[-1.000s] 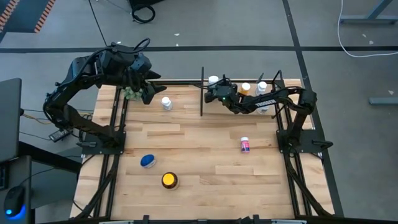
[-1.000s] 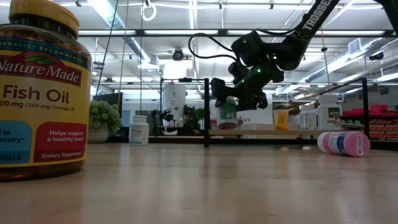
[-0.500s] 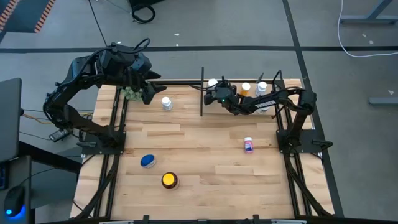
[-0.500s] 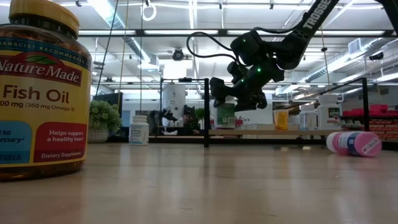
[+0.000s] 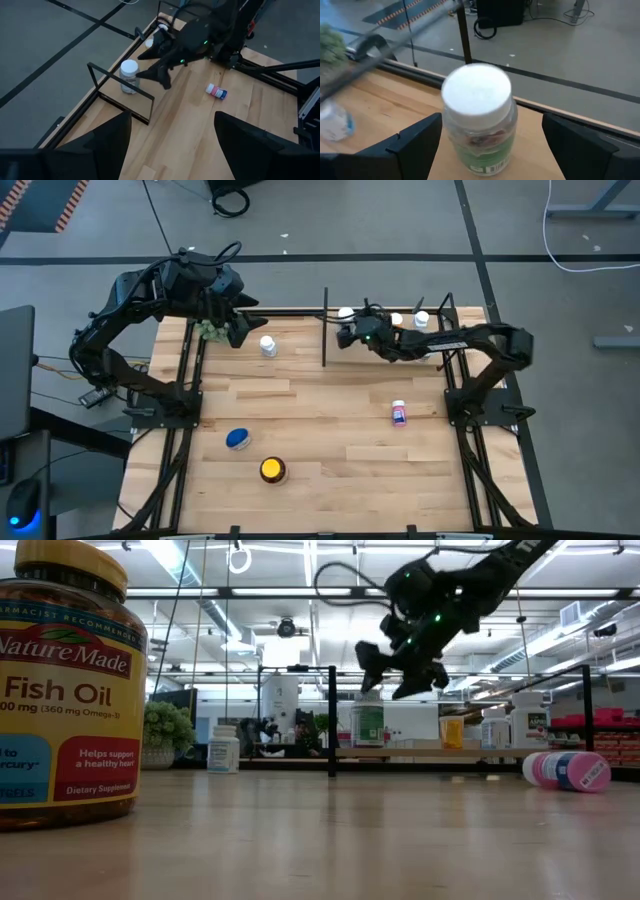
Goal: Pick and place medicine bottles onto shelf by color
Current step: Put the green pill bottle on the shelf, then put the pink pill bottle on the shelf
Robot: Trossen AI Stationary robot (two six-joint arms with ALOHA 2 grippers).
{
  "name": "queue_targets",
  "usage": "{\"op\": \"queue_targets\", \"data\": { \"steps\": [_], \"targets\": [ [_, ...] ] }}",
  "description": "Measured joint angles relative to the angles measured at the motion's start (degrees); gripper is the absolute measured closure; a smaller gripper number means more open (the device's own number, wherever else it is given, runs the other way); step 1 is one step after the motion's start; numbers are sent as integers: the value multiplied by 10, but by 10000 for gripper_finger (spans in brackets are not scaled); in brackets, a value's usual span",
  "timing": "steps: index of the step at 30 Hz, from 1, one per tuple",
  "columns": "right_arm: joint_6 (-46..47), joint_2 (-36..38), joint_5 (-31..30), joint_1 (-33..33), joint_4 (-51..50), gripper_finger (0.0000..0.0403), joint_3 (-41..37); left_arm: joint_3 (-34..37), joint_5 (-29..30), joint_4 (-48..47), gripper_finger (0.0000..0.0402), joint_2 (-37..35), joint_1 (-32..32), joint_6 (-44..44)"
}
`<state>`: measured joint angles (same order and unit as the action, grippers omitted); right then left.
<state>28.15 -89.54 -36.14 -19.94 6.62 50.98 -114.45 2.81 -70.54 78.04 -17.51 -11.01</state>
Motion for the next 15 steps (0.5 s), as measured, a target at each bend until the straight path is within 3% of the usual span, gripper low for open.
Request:
{"op": "queue_targets", "data": {
  "steps": [4,9,15],
  "targets": [
    [29,48,16,13,-27,51,0,0,0,3,113,0,0,4],
    [107,117,93,33,-68,51,0,1,0,14,113,10,0,-2],
    [137,202,161,80,-198,52,0,0,-1,32,113,34,11,-2]
  ]
}}
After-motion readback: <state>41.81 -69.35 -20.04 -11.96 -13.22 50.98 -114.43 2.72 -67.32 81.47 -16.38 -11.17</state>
